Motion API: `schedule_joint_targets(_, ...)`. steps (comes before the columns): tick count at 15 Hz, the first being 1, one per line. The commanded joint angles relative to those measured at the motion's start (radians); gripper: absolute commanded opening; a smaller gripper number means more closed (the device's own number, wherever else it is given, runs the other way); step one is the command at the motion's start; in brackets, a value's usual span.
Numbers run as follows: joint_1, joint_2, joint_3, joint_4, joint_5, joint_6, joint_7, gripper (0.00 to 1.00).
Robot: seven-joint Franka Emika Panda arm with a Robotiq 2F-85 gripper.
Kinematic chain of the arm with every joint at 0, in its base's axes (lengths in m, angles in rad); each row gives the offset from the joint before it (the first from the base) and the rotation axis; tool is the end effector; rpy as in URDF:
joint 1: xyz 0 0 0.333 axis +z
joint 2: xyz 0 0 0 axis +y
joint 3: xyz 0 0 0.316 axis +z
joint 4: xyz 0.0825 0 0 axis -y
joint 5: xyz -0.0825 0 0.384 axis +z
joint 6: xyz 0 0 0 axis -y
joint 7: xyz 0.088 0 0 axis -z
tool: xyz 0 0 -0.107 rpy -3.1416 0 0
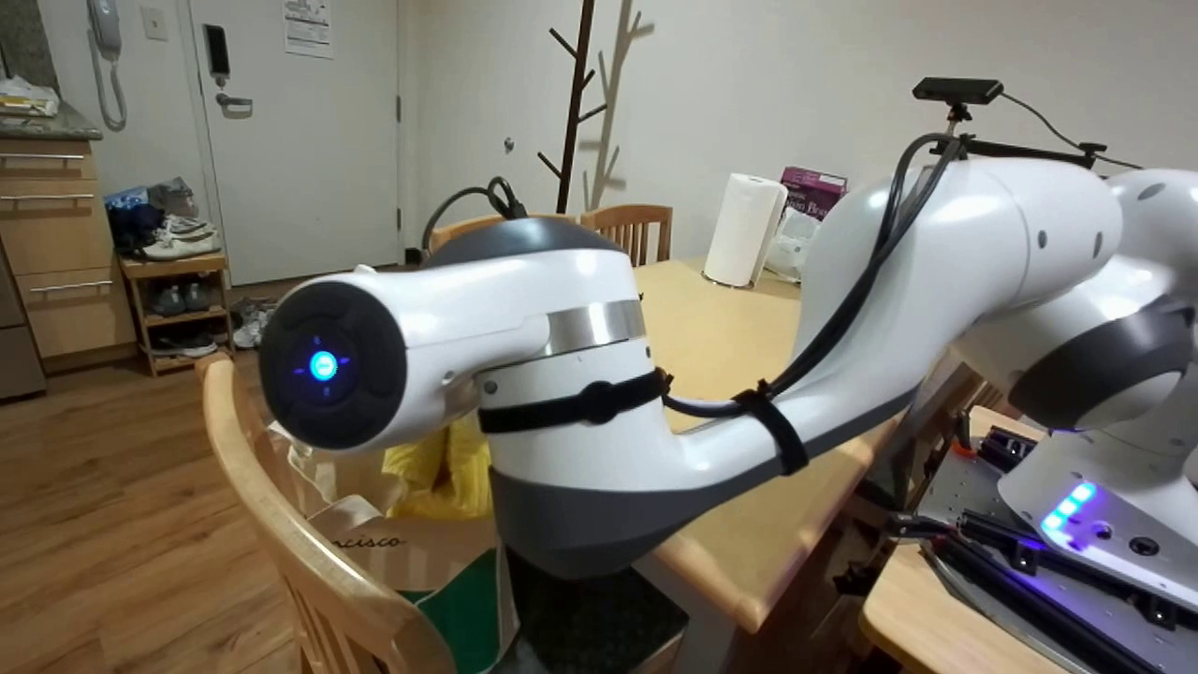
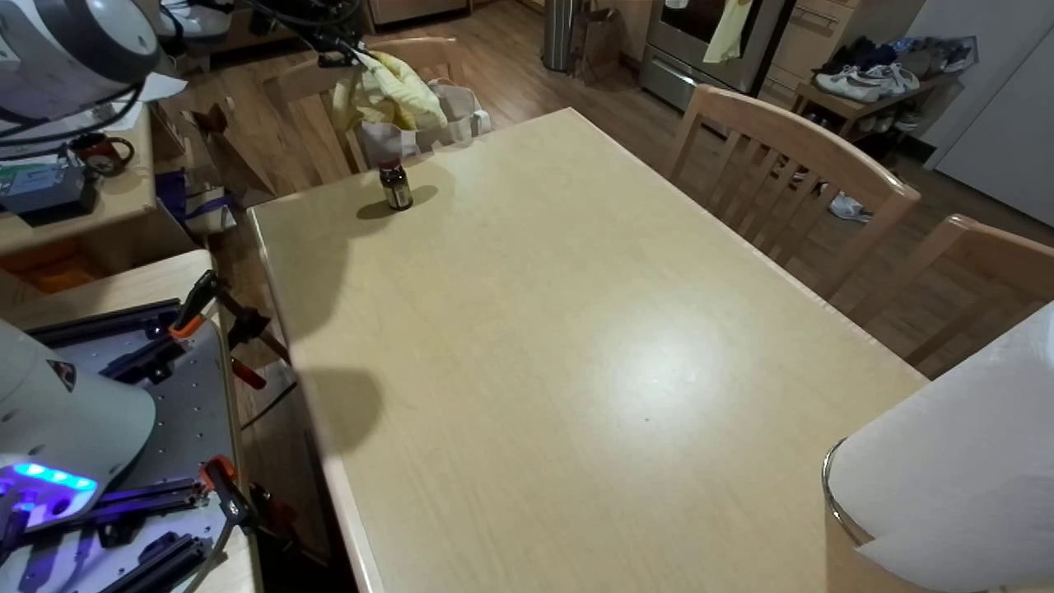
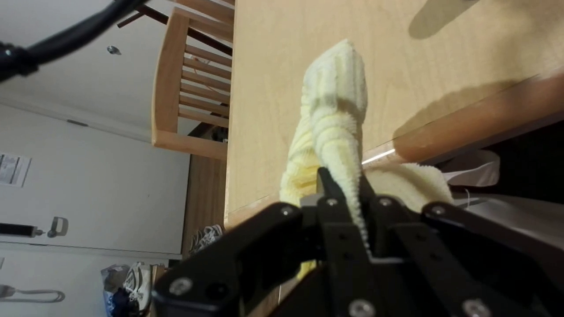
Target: Put the yellow cloth in the laundry bag
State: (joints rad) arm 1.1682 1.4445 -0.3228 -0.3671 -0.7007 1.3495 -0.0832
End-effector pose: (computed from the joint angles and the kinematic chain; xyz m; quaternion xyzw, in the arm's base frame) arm 0.4374 0.6285 0.2109 0.7161 0.4564 0.0597 0.5247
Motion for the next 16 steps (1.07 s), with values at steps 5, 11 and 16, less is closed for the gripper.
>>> schedule_joint_targets(5,-0.002,-0.009,-0.029,-0.002,-0.043,0.060,0.040,0.04)
schedule_joint_targets(11,-0.040,-0.006,-0.070,-0.003,-0.100,0.114,0.069,0.04)
schedule_joint_targets(16,-0.063,0.036,-0.094,0.010,-0.167,0.163,0.127,0.06)
